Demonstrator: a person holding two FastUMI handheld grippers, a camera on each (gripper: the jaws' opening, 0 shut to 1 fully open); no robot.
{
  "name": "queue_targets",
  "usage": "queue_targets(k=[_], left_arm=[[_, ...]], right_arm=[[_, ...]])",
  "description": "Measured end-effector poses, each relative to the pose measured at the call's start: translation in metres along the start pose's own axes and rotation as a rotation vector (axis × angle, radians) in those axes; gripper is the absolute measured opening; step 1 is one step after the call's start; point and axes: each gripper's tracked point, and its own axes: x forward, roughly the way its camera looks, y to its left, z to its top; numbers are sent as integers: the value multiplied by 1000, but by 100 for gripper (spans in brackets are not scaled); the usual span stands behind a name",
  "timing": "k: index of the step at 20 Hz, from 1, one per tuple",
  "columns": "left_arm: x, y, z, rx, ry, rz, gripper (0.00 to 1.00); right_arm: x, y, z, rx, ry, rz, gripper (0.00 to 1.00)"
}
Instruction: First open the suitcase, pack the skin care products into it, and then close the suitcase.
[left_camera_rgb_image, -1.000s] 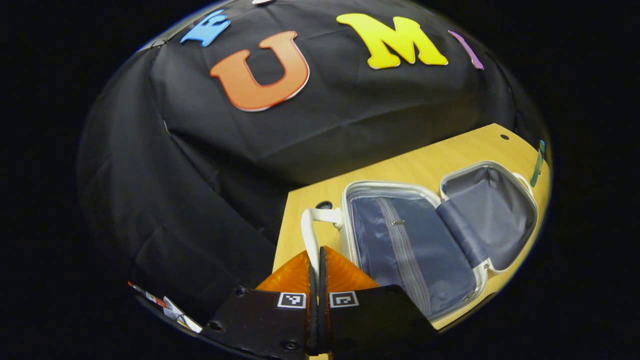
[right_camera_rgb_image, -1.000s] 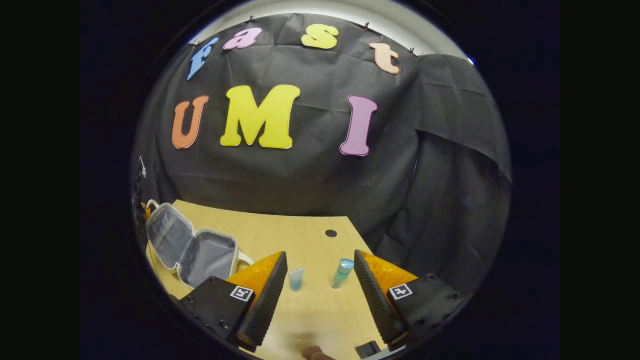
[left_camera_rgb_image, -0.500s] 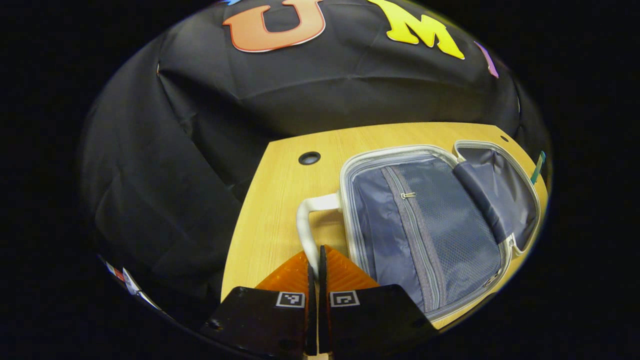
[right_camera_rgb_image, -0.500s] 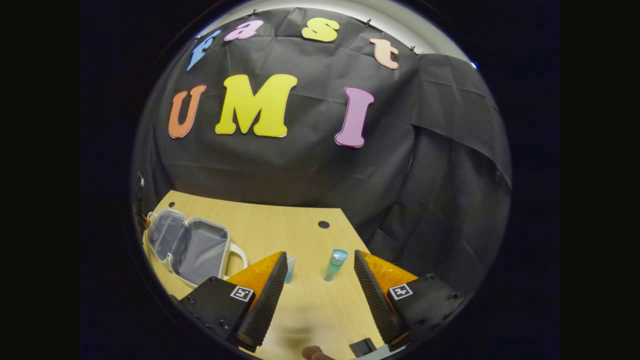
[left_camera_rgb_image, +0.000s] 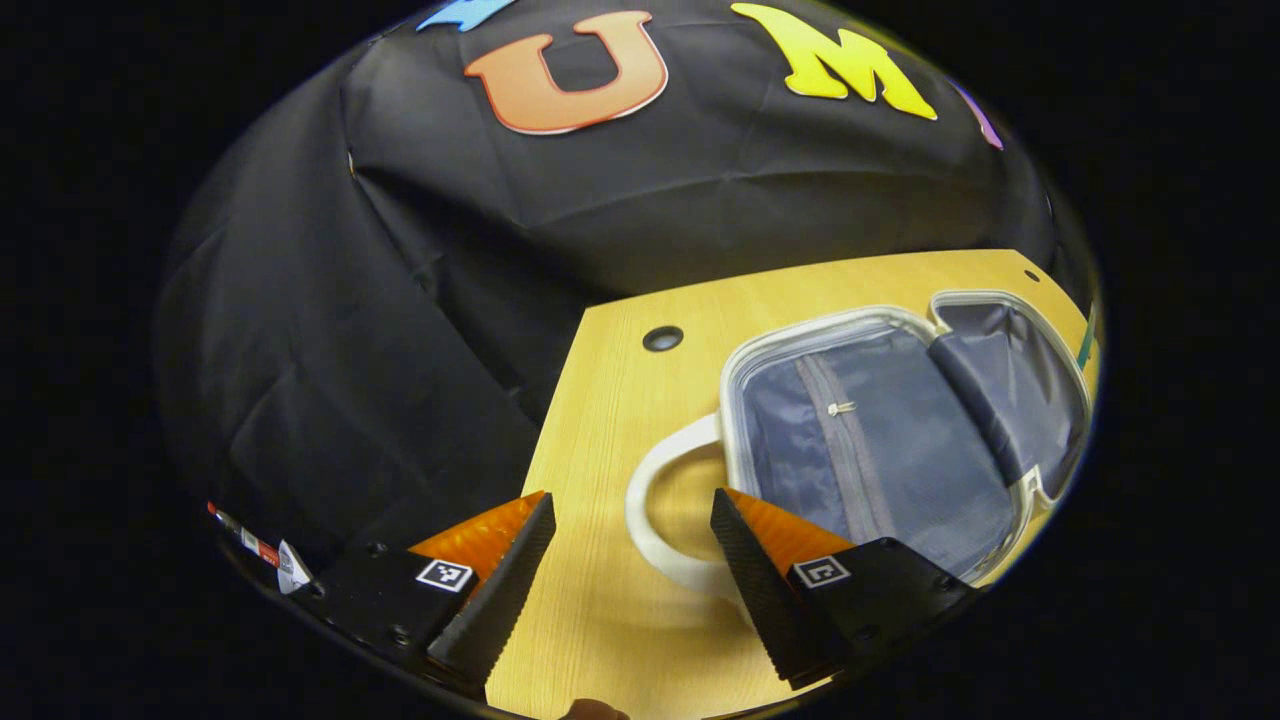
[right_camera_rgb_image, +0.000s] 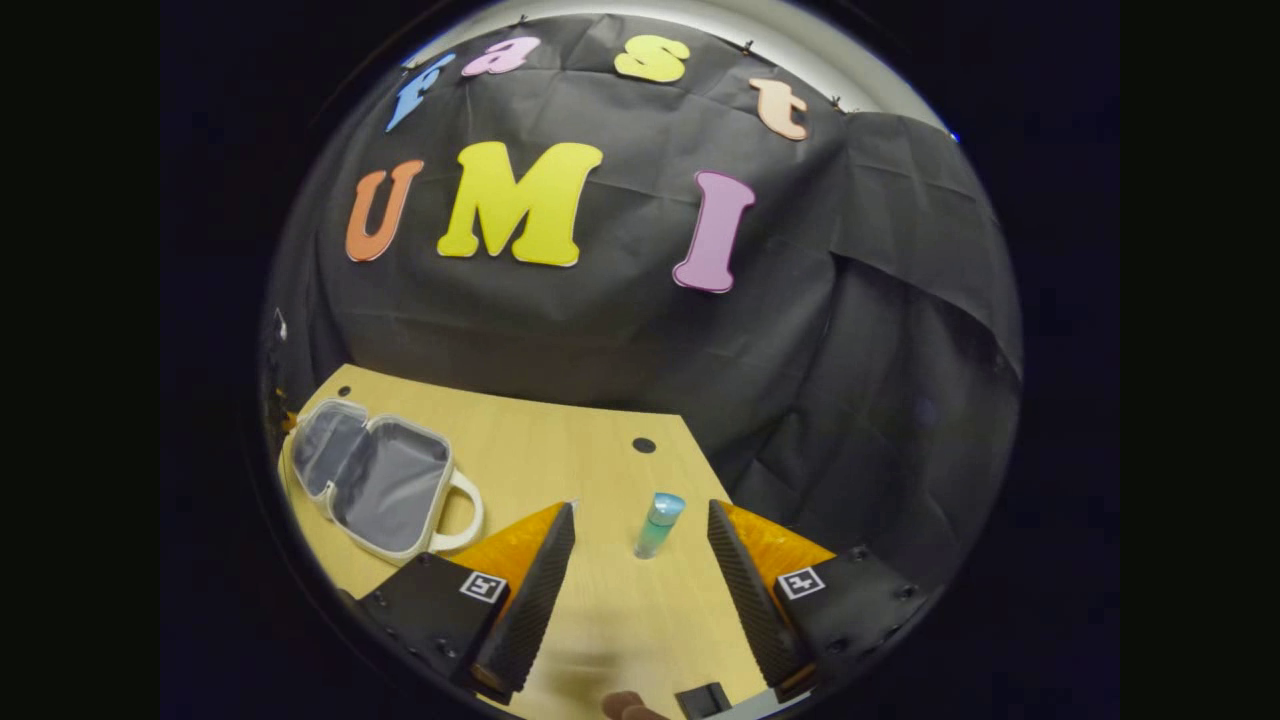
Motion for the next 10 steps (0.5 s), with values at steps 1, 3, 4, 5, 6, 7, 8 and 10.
queue_targets(k=[1,3,4,5,6,7,8,10], left_arm=[[-10,-13,10,-4,-20,-12,99],[-32,-49,34,-8,-62,-48,99],[-43,-71,46,-8,-82,-72,99],[-52,-95,58,-6,-108,-93,99],[-61,-119,70,-3,-133,-118,99],[-70,-144,80,-1,-159,-143,99],[-80,-171,91,-3,-184,-165,99],[-98,-224,115,-2,-251,-214,99]], right_arm=[[1,0,-1,-11,-3,15,80],[3,-2,0,-33,-14,43,78],[4,-3,0,-41,-23,59,80],[6,-5,2,-50,-31,74,80],[8,-9,2,-56,-36,85,79],[11,-13,2,-56,-40,97,80],[13,-18,1,-54,-39,105,80],[19,-30,-1,-52,-36,118,79]])
